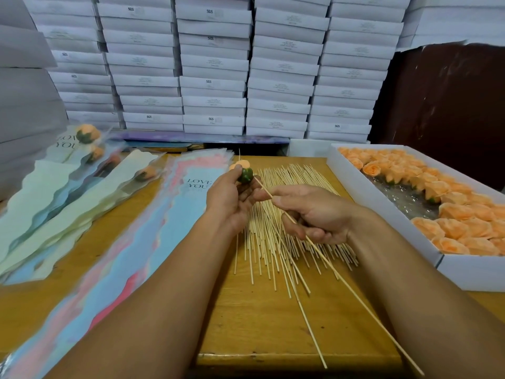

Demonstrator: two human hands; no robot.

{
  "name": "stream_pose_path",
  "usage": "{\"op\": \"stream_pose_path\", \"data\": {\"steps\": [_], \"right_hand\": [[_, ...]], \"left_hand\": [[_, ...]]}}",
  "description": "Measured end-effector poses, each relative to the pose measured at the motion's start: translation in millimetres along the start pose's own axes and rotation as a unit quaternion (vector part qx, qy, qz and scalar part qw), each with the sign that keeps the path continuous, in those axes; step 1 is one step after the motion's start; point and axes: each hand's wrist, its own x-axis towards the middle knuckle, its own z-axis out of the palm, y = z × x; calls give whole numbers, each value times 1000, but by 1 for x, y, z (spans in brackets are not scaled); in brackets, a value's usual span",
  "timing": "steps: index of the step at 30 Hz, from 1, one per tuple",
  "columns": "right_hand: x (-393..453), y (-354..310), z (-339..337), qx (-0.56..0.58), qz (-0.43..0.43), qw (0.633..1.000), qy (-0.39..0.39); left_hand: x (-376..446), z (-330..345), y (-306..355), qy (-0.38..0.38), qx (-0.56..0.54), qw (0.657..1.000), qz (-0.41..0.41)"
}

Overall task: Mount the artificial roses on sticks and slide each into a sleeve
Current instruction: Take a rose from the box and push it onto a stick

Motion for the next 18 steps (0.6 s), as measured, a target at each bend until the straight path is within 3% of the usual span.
{"op": "stream_pose_path", "data": {"steps": [7,18], "right_hand": [[0,0,4,-35,-14,999,18],[3,3,1,-37,-30,999,14]], "left_hand": [[-4,1,4,-46,-62,997,-13],[-3,2,4,-46,-67,996,-21]]}}
